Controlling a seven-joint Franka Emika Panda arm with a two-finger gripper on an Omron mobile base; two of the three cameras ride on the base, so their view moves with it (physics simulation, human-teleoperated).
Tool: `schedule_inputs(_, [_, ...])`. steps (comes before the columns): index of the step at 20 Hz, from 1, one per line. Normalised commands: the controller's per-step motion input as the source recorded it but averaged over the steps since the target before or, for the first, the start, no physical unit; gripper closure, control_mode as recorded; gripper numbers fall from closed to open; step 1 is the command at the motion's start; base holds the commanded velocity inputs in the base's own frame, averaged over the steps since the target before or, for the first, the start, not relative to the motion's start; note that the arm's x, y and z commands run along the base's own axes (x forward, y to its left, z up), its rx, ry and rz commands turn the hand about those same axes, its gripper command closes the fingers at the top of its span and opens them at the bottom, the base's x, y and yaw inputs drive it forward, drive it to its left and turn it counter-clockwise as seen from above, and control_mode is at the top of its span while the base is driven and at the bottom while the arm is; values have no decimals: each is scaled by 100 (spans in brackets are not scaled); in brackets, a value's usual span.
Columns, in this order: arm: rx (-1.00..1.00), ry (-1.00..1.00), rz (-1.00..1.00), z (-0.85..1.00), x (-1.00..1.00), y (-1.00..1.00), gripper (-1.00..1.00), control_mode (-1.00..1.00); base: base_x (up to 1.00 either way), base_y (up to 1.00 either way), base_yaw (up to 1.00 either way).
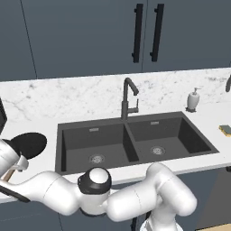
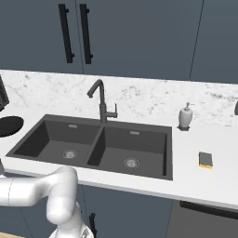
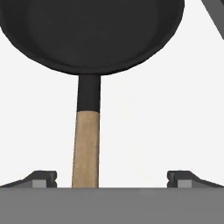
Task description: Pick the pan and sponge and place them into the sink. Then turn on the water.
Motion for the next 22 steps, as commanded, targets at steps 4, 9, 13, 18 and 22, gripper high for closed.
schedule_inputs(4, [0,0,2,-16,17,19,-100,-100,0,0,0])
schedule_inputs(9, [0,0,2,-19,21,13,-100,-100,0,0,0])
schedule_inputs(13, [0,0,2,-22,22,13,-100,-100,0,0,0])
schedule_inputs(18, [0,0,0,-16,26,21,-100,-100,0,0,0])
schedule_inputs(22, [0,0,0,-17,26,24,-100,-100,0,0,0])
